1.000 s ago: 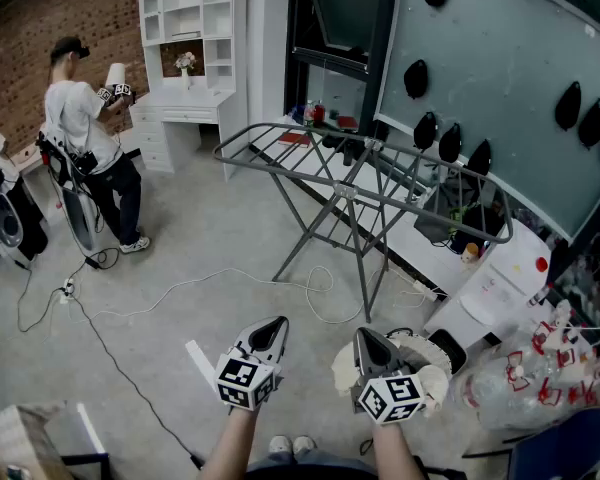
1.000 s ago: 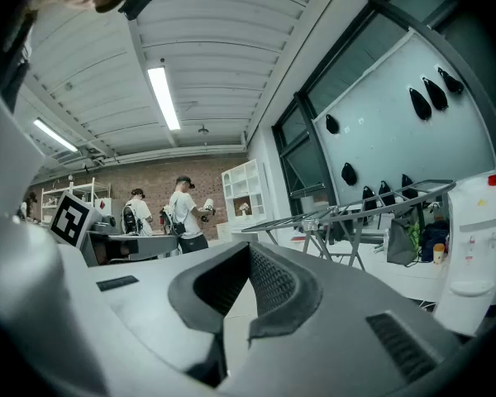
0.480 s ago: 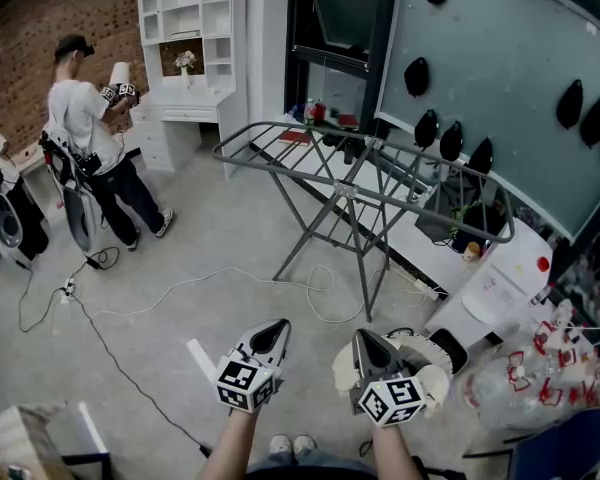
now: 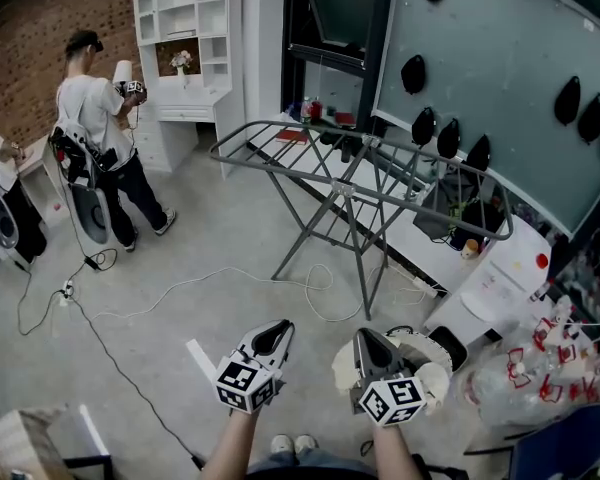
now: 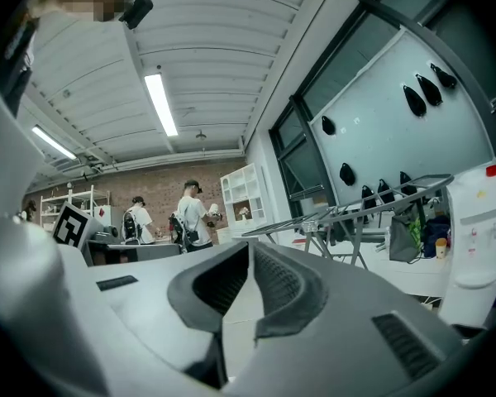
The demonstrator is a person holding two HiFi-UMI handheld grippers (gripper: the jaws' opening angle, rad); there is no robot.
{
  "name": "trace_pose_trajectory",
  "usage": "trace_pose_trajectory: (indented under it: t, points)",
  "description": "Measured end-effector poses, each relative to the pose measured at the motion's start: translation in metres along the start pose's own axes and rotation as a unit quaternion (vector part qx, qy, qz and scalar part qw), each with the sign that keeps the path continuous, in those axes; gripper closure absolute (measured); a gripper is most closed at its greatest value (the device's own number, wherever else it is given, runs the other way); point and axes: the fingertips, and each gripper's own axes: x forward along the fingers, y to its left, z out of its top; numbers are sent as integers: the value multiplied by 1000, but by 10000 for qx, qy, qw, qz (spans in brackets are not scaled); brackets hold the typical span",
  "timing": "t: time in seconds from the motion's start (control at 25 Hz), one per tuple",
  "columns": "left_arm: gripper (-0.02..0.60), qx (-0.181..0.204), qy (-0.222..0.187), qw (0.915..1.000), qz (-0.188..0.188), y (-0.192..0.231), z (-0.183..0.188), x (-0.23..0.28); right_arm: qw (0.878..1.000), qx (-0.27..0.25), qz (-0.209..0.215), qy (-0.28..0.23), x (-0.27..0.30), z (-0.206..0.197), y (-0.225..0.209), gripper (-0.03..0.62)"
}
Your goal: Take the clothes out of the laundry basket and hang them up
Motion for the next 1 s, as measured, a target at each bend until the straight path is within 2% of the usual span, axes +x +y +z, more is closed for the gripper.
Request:
trace_pose_trajectory:
  t: [0.08, 0.16, 0.28, 0.48, 1.0]
  points:
    - [527, -56, -33, 10000, 47, 3, 1, -1, 10000, 73, -26, -27, 0, -1, -2, 519]
    - [442, -107, -35, 9999, 84, 6, 1, -3, 9998, 166, -123, -50, -1, 0, -4, 472]
    - [386, -112, -44, 9999, 102, 10, 2, -6, 9995, 242, -188, -81, -1, -1, -6, 399]
    - [350, -92, -68, 9999, -35, 15, 4, -9, 9990, 273, -316, -144, 0, 2, -4, 379]
    - [345, -103, -133, 9997, -191, 28, 6, -9, 9972, 263, -623, -311, -9, -3, -16, 378]
